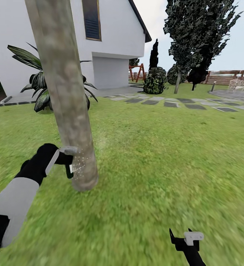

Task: In the garden, pick up the pesticide atomizer on the floor and spray pesticide onto both trees until each tree trunk is fully covered.

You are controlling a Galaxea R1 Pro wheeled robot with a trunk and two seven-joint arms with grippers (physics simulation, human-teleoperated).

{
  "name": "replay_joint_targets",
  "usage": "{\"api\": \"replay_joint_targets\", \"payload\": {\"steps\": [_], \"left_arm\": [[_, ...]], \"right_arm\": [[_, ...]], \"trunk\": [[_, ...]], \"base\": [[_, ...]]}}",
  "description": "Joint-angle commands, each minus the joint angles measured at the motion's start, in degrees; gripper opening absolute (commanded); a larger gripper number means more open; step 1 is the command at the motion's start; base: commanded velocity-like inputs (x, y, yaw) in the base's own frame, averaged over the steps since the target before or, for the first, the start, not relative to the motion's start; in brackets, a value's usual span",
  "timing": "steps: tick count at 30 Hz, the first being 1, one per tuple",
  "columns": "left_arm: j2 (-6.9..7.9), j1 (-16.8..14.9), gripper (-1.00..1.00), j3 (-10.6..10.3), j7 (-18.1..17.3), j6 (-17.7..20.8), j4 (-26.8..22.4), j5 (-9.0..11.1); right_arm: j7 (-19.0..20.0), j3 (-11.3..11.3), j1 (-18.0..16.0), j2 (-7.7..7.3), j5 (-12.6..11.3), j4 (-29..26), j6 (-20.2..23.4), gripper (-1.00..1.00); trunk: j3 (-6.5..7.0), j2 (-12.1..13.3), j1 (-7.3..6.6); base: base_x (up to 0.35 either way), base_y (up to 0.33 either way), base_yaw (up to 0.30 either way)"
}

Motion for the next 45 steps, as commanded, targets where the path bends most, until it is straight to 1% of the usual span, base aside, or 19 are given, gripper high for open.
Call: {"api": "replay_joint_targets", "payload": {"steps": [1,2,3,4,6,9,10,13,17,20,23,25,28,31,32,34,38,42,45], "left_arm": [[1.16,0.01,-1.00,0.06,-0.05,0.03,0.00,0.59],[2.23,0.02,-1.00,0.15,-0.05,0.03,0.00,0.67],[3.54,0.02,-1.00,1.20,-0.05,0.03,0.00,0.78],[3.72,0.02,-1.00,1.88,-0.05,0.03,-0.03,0.85],[3.11,0.00,-1.00,2.36,-0.05,0.03,-0.12,0.87],[0.82,-1.17,-1.00,2.41,-0.05,0.03,-0.25,0.77],[0.56,-1.73,-1.00,2.42,-0.05,0.03,-0.26,0.78],[0.59,-2.83,-1.00,2.43,-0.05,0.03,-0.26,0.79],[0.99,-2.90,-1.00,2.35,-0.05,0.03,-0.26,0.55],[0.60,-3.03,-1.00,2.34,-0.05,0.03,-0.26,0.46],[0.31,-3.38,-1.00,2.02,-0.05,0.03,-4.51,0.68],[0.32,-3.46,-1.00,2.00,-0.05,0.03,-6.08,0.76],[1.13,-3.85,-1.00,2.09,-0.05,0.03,-6.68,0.77],[2.94,-4.47,-1.00,2.30,-0.05,0.11,-6.36,0.75],[3.19,-4.53,-1.00,2.32,-0.05,0.11,-6.46,0.80],[3.17,-4.62,-1.00,2.19,-0.05,0.12,-6.78,0.87],[2.23,-6.02,-1.00,2.05,-0.05,0.27,-6.91,0.94],[2.99,-6.28,-1.00,2.08,-0.06,0.29,-6.86,0.96],[4.48,-6.31,-1.00,2.30,-0.08,0.30,-6.86,0.92]], "right_arm": [[0.00,0.00,0.00,0.00,0.00,0.00,0.00,1.00],[0.00,0.00,0.00,-0.01,0.00,0.00,0.00,1.00],[0.00,0.00,0.00,0.00,0.00,0.00,0.00,1.00],[0.00,0.00,0.00,0.00,0.00,0.00,0.00,1.00],[0.00,0.00,0.00,0.00,0.00,0.00,0.00,1.00],[0.00,0.00,0.00,-0.01,0.00,0.00,0.00,1.00],[0.00,0.00,0.01,-0.01,0.00,0.00,0.00,1.00],[0.00,0.00,0.01,0.00,0.00,0.00,0.00,1.00],[0.00,0.00,0.00,0.00,0.00,0.00,0.00,1.00],[0.00,0.00,0.00,0.00,0.00,0.00,0.00,1.00],[0.00,0.00,0.00,0.00,0.00,0.00,0.00,1.00],[0.00,0.00,0.02,0.00,0.00,0.00,0.00,1.00],[0.00,0.00,0.00,0.00,0.00,0.00,0.00,1.00],[0.00,0.00,0.00,0.00,0.00,0.00,0.00,1.00],[0.00,0.00,0.00,0.00,0.00,0.00,0.00,1.00],[0.00,0.00,0.00,0.00,0.00,0.00,0.00,1.00],[0.00,0.00,0.00,0.00,0.00,0.00,0.00,1.00],[0.00,0.00,0.00,0.00,0.00,0.00,0.00,1.00],[0.00,0.00,0.00,0.00,0.00,0.00,0.00,1.00]], "trunk": [[0.00,0.00,0.00],[0.00,0.00,0.00],[0.00,0.00,0.00],[0.00,0.00,0.00],[0.00,0.00,0.00],[0.00,0.00,0.00],[0.00,0.00,0.00],[0.00,0.00,0.00],[0.00,0.00,0.00],[0.00,0.00,0.00],[0.00,0.00,0.00],[0.00,0.00,0.00],[0.00,0.00,0.00],[0.00,0.00,0.00],[0.00,0.00,0.00],[0.00,0.00,0.00],[0.00,0.00,0.00],[0.00,0.00,0.00],[0.00,0.00,0.00]], "base": [[0.000,0.000,0.000],[0.000,0.000,0.000],[0.000,0.000,0.000],[0.000,0.000,0.000],[0.000,0.000,0.000],[0.000,0.000,0.000],[0.000,0.000,0.000],[0.000,0.000,0.000],[-0.120,0.000,0.000],[-0.234,0.000,0.000],[-0.044,0.000,0.000],[-0.006,0.000,0.000],[-0.001,0.000,-0.074],[0.000,0.000,-0.194],[0.000,0.000,-0.074],[0.000,0.000,-0.018],[0.000,0.000,-0.003],[0.000,0.000,0.000],[0.000,0.000,0.000]]}}
